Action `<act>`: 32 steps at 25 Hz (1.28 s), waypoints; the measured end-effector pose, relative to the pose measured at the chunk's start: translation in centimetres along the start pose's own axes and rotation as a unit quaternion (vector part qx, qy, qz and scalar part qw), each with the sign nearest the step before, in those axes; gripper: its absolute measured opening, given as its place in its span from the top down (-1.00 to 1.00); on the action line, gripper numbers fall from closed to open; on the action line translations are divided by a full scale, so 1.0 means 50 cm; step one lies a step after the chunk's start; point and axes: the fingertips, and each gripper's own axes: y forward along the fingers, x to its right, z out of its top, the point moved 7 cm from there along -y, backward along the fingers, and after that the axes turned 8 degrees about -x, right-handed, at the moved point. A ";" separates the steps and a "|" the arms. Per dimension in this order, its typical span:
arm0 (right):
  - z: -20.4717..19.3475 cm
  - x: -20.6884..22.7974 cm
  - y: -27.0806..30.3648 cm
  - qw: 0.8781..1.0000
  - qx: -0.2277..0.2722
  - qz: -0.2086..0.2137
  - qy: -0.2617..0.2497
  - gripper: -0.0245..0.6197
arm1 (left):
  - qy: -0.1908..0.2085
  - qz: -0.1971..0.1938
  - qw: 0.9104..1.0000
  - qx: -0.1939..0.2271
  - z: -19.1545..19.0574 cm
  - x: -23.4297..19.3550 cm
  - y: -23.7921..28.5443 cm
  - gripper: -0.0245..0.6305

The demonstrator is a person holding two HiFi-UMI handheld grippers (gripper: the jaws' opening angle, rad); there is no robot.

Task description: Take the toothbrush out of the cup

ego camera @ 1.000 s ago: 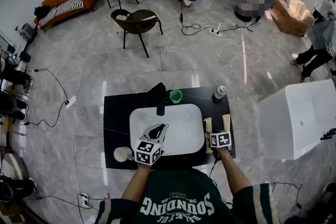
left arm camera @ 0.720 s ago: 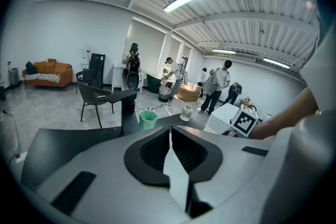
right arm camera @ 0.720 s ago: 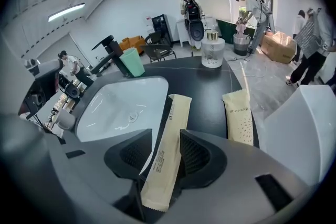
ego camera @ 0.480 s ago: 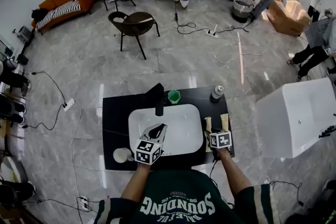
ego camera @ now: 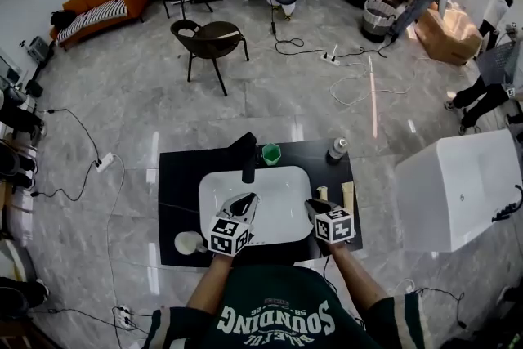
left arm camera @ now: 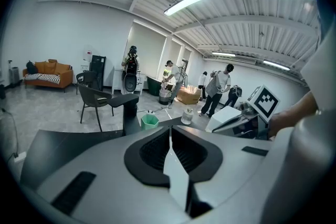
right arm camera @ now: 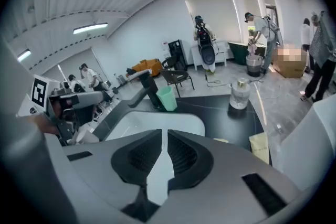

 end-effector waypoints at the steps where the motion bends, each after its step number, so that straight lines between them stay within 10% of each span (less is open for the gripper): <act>1: 0.014 -0.015 0.001 1.000 0.010 0.008 -0.011 0.73 | 0.000 0.001 1.000 0.001 0.000 -0.002 -0.001 0.89; 18: 0.167 -0.197 -0.008 0.978 0.157 0.049 -0.130 0.79 | -0.008 0.048 0.999 0.024 0.020 -0.080 -0.056 0.89; 32: 0.178 -0.207 -0.007 0.976 0.152 0.041 -0.150 0.80 | -0.004 0.050 0.998 0.024 0.025 -0.082 -0.056 0.89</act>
